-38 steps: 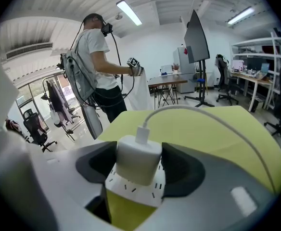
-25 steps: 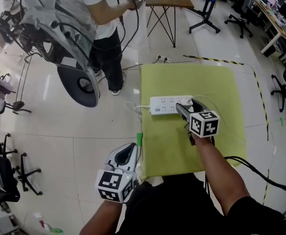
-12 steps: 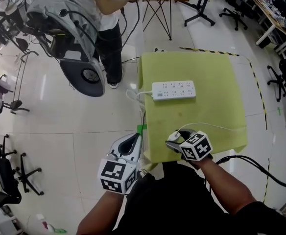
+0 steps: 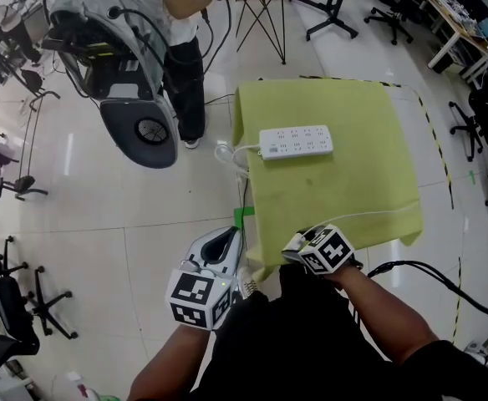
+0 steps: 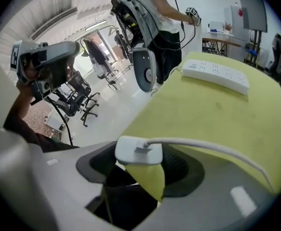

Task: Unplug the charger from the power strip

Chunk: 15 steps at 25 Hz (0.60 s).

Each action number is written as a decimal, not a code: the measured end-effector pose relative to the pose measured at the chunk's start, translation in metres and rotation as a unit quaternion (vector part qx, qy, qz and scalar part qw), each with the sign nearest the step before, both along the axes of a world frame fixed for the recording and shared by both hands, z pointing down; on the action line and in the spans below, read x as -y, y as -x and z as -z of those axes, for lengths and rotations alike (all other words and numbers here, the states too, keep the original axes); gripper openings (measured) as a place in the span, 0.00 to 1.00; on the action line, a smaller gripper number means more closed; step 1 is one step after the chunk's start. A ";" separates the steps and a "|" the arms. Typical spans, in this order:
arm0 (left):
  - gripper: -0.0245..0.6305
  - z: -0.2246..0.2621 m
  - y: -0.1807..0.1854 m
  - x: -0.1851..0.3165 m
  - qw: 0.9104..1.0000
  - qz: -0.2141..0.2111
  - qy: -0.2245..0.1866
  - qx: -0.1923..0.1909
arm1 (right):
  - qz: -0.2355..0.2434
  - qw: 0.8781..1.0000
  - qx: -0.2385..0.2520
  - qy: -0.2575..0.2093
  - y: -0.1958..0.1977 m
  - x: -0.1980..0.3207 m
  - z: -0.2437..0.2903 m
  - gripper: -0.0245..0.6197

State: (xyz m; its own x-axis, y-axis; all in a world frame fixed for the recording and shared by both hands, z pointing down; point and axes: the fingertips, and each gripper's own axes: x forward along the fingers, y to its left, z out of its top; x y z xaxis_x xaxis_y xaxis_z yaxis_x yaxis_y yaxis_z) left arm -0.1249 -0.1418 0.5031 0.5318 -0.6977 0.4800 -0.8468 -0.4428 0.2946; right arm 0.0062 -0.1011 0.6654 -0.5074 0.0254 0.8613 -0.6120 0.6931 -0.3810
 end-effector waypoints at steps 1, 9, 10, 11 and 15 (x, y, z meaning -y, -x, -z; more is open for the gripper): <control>0.05 0.002 0.002 -0.001 1.000 0.001 -0.002 -0.001 | 0.004 1.000 -0.009 0.007 0.000 -0.002 -0.003 0.48; 0.05 0.008 0.013 -0.005 1.000 0.017 -0.008 -0.005 | -0.038 0.999 -0.001 0.008 0.018 0.015 -0.012 0.49; 0.05 0.008 0.015 -0.006 1.000 0.019 -0.008 -0.005 | -0.047 0.999 -0.002 -0.001 0.019 0.019 -0.014 0.49; 0.05 0.008 0.016 -0.007 1.000 0.021 -0.007 -0.005 | -0.054 0.998 -0.003 -0.010 0.020 0.023 -0.016 0.49; 0.05 0.008 0.019 -0.010 1.000 0.028 -0.007 -0.003 | -0.075 0.997 -0.011 -0.032 0.017 0.034 -0.025 0.49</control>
State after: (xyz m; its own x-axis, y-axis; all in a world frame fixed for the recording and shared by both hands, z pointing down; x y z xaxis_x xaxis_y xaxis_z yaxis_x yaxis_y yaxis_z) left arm -0.1439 -0.1313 0.4955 0.4950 -0.7329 0.4667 -0.8684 -0.3987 0.2949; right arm -0.0111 -0.1351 0.6907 -0.4821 -0.1045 0.8699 -0.7186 0.6151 -0.3244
